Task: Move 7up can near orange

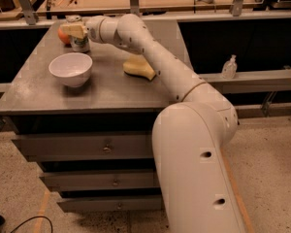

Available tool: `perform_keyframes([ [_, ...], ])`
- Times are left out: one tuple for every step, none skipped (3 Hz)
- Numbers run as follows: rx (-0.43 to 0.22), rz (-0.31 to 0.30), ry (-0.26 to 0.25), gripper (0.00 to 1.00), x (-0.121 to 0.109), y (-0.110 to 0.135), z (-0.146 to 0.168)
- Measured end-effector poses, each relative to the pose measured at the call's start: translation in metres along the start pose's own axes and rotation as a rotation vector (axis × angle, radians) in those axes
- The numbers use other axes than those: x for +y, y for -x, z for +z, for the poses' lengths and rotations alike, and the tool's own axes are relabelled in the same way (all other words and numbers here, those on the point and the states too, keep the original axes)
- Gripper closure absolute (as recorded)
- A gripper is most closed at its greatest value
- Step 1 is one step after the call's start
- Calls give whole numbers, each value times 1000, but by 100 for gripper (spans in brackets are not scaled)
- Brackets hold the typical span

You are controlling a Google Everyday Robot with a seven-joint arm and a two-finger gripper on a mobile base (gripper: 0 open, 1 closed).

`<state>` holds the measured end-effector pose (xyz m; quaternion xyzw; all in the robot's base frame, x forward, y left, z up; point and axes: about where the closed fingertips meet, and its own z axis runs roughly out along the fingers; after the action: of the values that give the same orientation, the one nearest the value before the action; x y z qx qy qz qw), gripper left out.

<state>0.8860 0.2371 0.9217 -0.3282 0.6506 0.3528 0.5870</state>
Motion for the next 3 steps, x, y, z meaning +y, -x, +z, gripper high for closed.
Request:
perform_keyframes([
  [-20,-53,-30,0,-13,2,-8],
  [-42,-34,-80,0,-29,12,-31],
  [-57,22,-118,0,-56,38,-99],
])
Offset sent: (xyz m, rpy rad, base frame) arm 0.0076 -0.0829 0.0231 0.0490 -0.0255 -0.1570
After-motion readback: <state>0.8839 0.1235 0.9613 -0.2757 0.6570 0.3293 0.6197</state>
